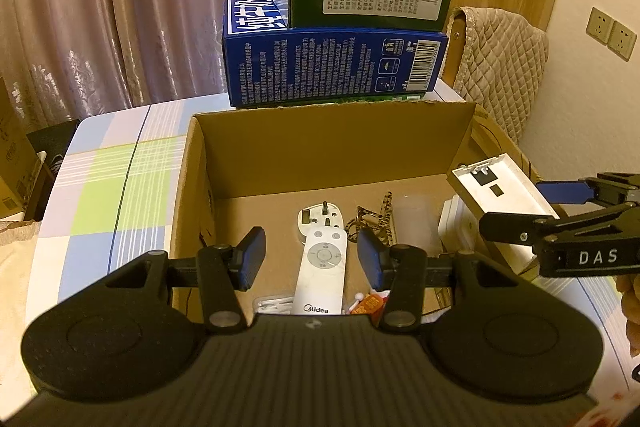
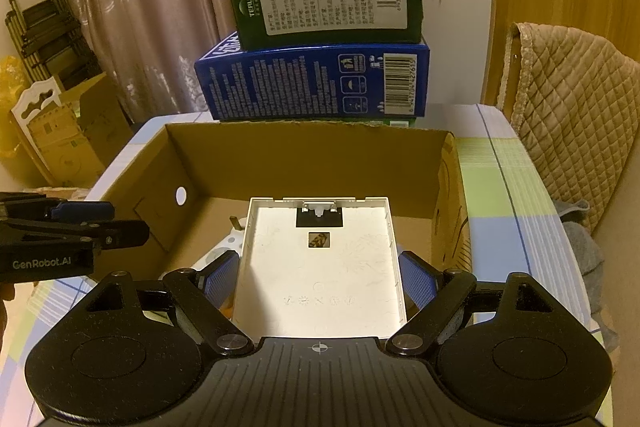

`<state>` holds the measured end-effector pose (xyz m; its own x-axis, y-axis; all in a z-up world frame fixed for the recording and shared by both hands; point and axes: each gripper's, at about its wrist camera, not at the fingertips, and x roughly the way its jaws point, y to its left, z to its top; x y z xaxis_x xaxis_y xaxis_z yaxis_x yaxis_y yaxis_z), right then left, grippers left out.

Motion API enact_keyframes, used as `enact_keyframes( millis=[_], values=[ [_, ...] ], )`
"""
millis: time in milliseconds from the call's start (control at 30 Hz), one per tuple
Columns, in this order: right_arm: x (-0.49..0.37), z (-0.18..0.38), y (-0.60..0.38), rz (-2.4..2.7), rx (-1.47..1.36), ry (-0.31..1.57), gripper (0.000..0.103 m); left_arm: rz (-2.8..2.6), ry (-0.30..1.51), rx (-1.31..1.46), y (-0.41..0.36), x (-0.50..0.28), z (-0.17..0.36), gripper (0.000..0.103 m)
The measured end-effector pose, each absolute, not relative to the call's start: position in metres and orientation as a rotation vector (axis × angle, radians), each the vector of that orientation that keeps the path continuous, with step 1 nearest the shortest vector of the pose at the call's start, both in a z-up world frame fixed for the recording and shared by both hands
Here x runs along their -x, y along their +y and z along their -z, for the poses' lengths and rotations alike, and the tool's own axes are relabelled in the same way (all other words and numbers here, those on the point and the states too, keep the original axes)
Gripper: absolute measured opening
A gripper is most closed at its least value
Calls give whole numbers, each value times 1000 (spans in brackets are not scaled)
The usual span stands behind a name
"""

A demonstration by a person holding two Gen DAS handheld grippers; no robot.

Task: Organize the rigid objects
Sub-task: 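Lower and open both tools to drop the remote and plate into the box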

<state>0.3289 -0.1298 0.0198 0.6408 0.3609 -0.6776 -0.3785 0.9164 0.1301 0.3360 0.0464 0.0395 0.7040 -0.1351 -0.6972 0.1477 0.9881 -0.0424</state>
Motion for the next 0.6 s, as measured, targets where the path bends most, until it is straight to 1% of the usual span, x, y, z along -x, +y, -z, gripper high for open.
enact_keyframes(
  millis=[300, 367, 400, 500, 567, 600],
  values=[
    [-339, -20, -130, -436, -4, 733, 83, 144, 773, -15, 47, -335, -37, 46],
    [-341, -20, -131, -428, -22, 741, 89, 139, 770, -17, 48, -334, -37, 56],
    [-341, -21, -132, -430, -30, 739, 90, 135, 764, -16, 49, -333, -37, 57],
    [-337, -21, -133, -425, -16, 737, 91, 130, 755, -15, 50, -331, -37, 62],
    [-335, -20, -136, -421, -19, 745, 91, 125, 748, -20, 50, -330, -38, 70],
    [-335, -19, -137, -416, -20, 749, 91, 125, 743, -20, 49, -330, -39, 72]
  ],
)
